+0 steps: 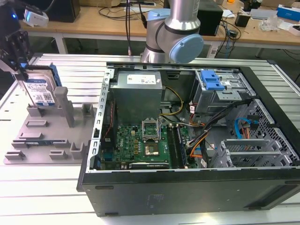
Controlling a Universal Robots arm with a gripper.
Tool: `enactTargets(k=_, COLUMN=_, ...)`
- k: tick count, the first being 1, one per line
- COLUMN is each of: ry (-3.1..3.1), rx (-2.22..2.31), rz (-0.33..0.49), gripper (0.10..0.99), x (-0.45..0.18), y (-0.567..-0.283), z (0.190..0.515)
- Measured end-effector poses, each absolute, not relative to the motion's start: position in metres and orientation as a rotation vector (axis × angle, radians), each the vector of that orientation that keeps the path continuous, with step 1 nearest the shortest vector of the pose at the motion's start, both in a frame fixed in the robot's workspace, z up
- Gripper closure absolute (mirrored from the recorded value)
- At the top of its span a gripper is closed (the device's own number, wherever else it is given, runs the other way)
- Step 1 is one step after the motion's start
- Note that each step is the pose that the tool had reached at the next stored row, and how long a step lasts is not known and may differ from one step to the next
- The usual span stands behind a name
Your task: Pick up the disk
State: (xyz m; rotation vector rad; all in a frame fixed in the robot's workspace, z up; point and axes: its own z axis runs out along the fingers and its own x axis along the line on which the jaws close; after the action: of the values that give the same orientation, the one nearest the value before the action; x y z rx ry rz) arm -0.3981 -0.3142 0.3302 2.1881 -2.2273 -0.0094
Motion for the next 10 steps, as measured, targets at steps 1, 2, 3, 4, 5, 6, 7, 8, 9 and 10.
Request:
enactTargets(k=1, ry=-2.227, rx=2.188, rz=-0.009, gripper=0.722, x=-0.398, y=-0.314, z=0.335)
enactTargets(k=2, ry=-2.227, rx=2.188, rz=-0.009, gripper=0.722, x=-0.398, y=-0.314, z=0.340)
enactTargets(k=3, ry=-2.227, rx=2.188, rz=-0.009, gripper=0.722, x=-0.398, y=-0.314, z=0.346)
enactTargets(k=4, ry=-2.227, rx=2.188, rz=-0.009, gripper=0.722, x=-0.398, y=-0.314, z=0.351)
enactTargets(k=5, ry=-2.227, rx=2.189, rz=-0.009, gripper=0.722, x=-0.398, y=-0.314, z=0.358)
enactTargets(k=6, ry=-2.226, rx=2.189, rz=-0.009, gripper=0.722, x=-0.398, y=-0.314, z=0.364)
enactTargets(k=7, ry=-2.226, rx=2.189, rz=-0.009, gripper=0.722, x=-0.398, y=-0.314, z=0.370)
enactTargets(k=8, ry=-2.226, rx=2.189, rz=-0.009, gripper=0.722, x=-0.398, y=-0.314, z=0.375)
enactTargets(k=9, ry=-2.226, rx=2.189, rz=-0.009, gripper=0.722, x=-0.398, y=-0.315, z=0.384)
enactTargets(k=10, ry=-2.226, rx=2.190, rz=-0.009, gripper=0.722, x=-0.398, y=-0.315, z=0.391)
